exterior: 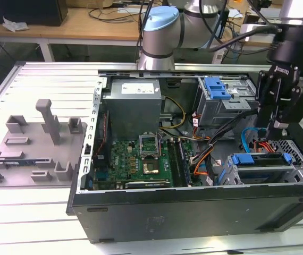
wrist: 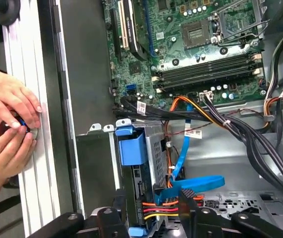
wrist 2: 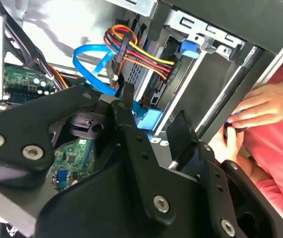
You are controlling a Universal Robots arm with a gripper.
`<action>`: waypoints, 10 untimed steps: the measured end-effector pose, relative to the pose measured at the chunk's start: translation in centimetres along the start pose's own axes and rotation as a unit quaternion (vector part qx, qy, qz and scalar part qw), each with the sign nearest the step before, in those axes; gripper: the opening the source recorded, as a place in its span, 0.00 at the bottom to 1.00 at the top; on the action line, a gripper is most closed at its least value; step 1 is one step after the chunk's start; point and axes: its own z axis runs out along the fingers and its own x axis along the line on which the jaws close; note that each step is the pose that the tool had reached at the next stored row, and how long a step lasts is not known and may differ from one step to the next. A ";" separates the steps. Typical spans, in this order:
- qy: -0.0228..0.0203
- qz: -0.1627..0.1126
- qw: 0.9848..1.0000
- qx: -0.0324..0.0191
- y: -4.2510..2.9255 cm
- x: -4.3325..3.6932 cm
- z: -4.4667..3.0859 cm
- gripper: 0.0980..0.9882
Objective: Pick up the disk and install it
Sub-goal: 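Insert the second disk wire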
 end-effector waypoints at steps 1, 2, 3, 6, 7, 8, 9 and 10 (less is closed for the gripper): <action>0.003 0.001 1.000 0.002 0.19 -0.02 0.02 0.50; 0.005 0.003 1.000 0.006 0.43 -0.02 0.06 0.50; 0.005 0.006 1.000 0.015 0.60 -0.07 0.11 0.50; 0.007 0.007 1.000 0.017 0.69 -0.61 0.09 0.50; 0.009 0.006 1.000 0.015 0.69 -0.65 0.11 0.48; 0.010 0.004 1.000 0.011 0.69 -0.67 0.14 0.48; 0.012 0.003 1.000 0.007 0.69 -0.69 0.18 0.41; 0.012 0.001 1.000 0.004 0.69 -0.71 0.22 0.41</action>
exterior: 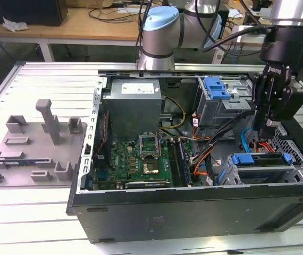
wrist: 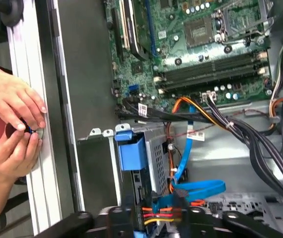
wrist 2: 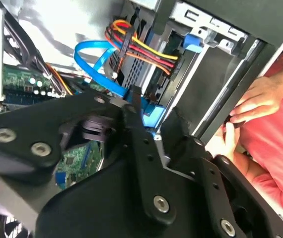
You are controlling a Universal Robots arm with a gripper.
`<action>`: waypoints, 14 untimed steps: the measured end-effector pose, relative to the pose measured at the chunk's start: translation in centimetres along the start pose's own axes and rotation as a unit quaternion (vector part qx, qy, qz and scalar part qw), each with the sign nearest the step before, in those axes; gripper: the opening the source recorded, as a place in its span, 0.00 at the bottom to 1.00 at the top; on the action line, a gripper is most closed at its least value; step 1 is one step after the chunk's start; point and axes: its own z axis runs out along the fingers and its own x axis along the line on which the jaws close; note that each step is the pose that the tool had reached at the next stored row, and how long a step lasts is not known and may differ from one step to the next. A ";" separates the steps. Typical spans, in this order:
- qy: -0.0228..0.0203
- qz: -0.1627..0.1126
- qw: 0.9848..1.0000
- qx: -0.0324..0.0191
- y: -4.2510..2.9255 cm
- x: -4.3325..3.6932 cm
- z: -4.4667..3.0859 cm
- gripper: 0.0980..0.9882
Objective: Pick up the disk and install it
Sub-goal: 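Insert the second disk wire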
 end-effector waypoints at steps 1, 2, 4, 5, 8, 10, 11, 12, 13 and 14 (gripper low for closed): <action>0.001 -0.002 1.000 -0.004 -0.04 -0.03 0.07 0.33; 0.001 -0.003 1.000 -0.005 -0.09 -0.07 0.09 0.33; 0.001 -0.006 1.000 -0.004 -0.18 -0.25 0.06 0.33; 0.001 -0.009 1.000 -0.003 -0.17 -0.43 0.00 0.33; 0.002 -0.022 1.000 0.003 -0.11 -0.92 -0.19 0.33; 0.003 -0.026 1.000 0.005 -0.05 -1.27 -0.32 0.33; 0.004 -0.027 1.000 0.005 -0.03 -1.36 -0.35 0.33; 0.005 -0.027 1.000 0.005 -0.03 -1.41 -0.35 0.33; 0.005 -0.027 1.000 0.005 -0.03 -1.41 -0.33 0.33; 0.006 -0.027 1.000 0.005 -0.03 -1.42 -0.33 0.33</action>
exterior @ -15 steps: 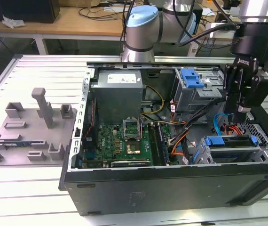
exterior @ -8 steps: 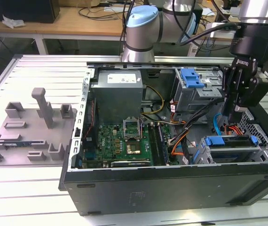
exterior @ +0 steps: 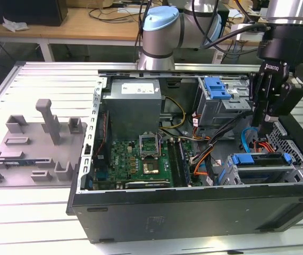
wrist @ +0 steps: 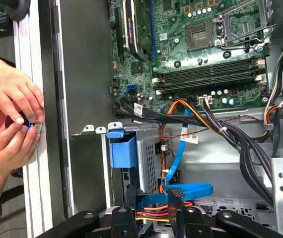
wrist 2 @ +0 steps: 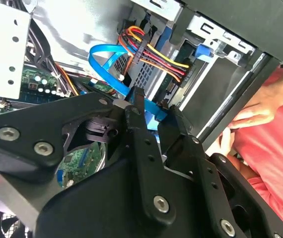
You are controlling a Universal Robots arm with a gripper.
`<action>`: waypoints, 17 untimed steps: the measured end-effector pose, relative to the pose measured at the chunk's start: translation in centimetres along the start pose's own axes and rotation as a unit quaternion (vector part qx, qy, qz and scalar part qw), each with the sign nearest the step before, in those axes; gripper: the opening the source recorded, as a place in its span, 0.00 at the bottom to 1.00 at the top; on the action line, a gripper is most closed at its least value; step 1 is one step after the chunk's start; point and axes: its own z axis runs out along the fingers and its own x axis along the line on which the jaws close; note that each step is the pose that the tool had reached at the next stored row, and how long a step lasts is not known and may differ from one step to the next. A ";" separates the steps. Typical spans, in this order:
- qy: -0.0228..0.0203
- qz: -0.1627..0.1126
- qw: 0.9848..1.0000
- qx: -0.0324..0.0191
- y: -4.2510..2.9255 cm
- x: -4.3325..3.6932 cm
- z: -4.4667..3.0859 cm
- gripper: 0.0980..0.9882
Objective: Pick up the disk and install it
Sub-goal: 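Insert the second disk wire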
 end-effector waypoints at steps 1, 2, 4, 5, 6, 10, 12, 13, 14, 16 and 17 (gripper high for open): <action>0.000 0.000 1.000 0.000 0.00 -0.01 0.01 0.33; 0.000 0.000 1.000 0.000 0.00 -0.01 0.03 0.33; 0.000 0.000 1.000 0.000 0.00 -0.02 0.03 0.31; 0.000 0.000 1.000 0.000 0.00 -0.02 0.04 0.31; 0.000 0.000 1.000 0.000 -0.01 -0.02 0.04 0.22; 0.000 0.004 1.000 0.009 0.00 -0.03 0.07 0.22; 0.000 0.006 1.000 0.013 0.00 -0.03 0.07 0.22; 0.001 0.006 1.000 0.014 0.02 -0.02 0.08 0.22; 0.002 0.007 1.000 0.014 0.06 -0.02 0.07 0.22; 0.003 0.008 1.000 0.014 0.14 -0.01 0.08 0.22; 0.004 0.008 1.000 0.014 0.16 -0.01 0.08 0.22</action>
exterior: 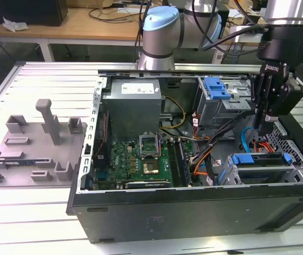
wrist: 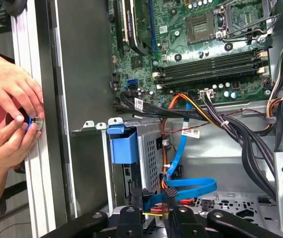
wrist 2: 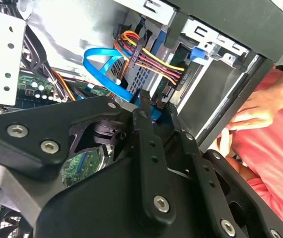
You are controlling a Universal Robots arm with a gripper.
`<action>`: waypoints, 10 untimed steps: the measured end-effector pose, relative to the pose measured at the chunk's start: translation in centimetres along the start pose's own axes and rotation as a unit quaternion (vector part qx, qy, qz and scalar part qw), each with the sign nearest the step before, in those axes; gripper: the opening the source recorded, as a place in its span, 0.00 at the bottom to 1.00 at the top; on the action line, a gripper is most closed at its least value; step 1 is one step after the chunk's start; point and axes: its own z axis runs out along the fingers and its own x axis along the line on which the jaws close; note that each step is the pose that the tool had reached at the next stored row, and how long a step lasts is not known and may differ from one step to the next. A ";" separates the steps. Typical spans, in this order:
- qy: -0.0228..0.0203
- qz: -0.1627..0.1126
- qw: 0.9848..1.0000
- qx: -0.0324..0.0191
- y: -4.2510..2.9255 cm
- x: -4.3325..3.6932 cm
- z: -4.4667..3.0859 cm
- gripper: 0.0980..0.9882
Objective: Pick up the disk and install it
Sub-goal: 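Insert the second disk wire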
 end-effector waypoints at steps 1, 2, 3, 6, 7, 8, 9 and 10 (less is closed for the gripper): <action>0.001 0.001 1.000 0.000 0.04 0.01 0.00 0.22; 0.001 0.002 1.000 -0.001 0.08 0.01 0.01 0.22; 0.002 0.003 1.000 -0.001 0.11 0.01 0.02 0.21; 0.004 0.006 1.000 -0.002 0.17 -0.01 0.07 0.12; 0.004 0.007 1.000 -0.003 0.18 -0.02 0.08 0.12; 0.005 0.007 1.000 -0.003 0.18 -0.02 0.09 0.12; 0.005 0.007 1.000 -0.003 0.18 -0.02 0.10 0.12; 0.005 0.008 1.000 -0.003 0.19 -0.02 0.10 0.12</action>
